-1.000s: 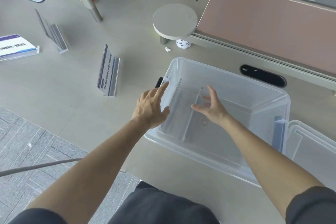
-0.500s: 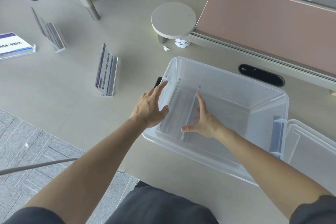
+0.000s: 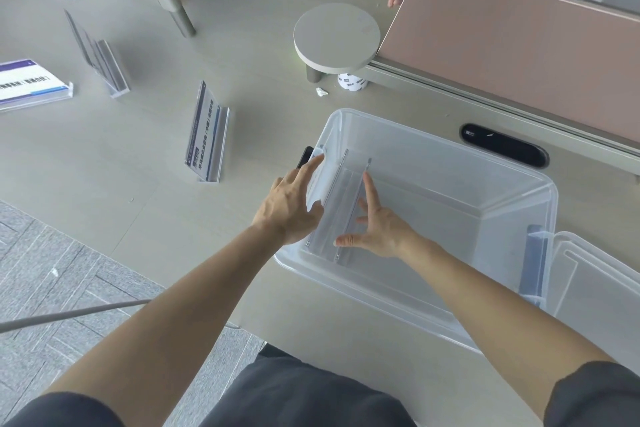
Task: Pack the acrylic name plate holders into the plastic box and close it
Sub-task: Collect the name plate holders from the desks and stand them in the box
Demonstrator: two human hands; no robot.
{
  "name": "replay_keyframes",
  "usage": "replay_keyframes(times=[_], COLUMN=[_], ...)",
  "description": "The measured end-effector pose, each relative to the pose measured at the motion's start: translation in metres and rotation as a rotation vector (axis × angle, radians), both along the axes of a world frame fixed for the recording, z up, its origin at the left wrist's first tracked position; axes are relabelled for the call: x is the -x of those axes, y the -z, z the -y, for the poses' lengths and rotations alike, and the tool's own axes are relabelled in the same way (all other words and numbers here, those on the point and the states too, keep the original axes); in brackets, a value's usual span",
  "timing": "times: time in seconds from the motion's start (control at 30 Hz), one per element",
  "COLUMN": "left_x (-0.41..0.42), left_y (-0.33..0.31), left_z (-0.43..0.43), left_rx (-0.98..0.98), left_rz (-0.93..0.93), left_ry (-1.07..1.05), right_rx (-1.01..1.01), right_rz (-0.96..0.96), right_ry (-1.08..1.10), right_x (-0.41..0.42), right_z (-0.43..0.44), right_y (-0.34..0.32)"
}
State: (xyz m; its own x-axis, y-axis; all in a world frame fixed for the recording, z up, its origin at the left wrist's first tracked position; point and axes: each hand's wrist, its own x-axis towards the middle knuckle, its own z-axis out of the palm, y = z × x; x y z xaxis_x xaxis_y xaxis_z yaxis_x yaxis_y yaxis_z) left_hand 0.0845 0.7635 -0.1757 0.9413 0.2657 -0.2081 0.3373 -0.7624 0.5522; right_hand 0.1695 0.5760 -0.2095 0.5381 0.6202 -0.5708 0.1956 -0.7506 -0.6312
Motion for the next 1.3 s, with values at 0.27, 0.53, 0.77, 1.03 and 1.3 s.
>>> replay_keyframes(times=[0.27,0.53,0.77,1.03,1.3], left_x=[0.000,0.000,0.001,0.008,0.021], left_y=[-0.001,-0.003,-0.005,-0.012,-0.052], left_z=[0.001,0.002,0.003,0.005,0.031], left_rx=[-0.017,-0.032,-0.039,-0.180,-0.113], left_rz=[-0.012,-0.031,-0.036,0.075,0.197], left_ry=[-0.007,-0.011,-0.012,-0.035,0.013], right_rx=[0.003,-0.018,-0.020,0.112,0.202], right_rz=[0.042,0.058,0.056,0.160,0.396], right_ry=[-0.026,0.002,-0.001,-0.003,0.251], right_x=[0.000,0.000,0.002,-0.009,0.020], right_z=[-0.004,-0.006,-0.004,0.002,0.067], right_y=[0.001,0.004,0.002,-0.041,-0.121])
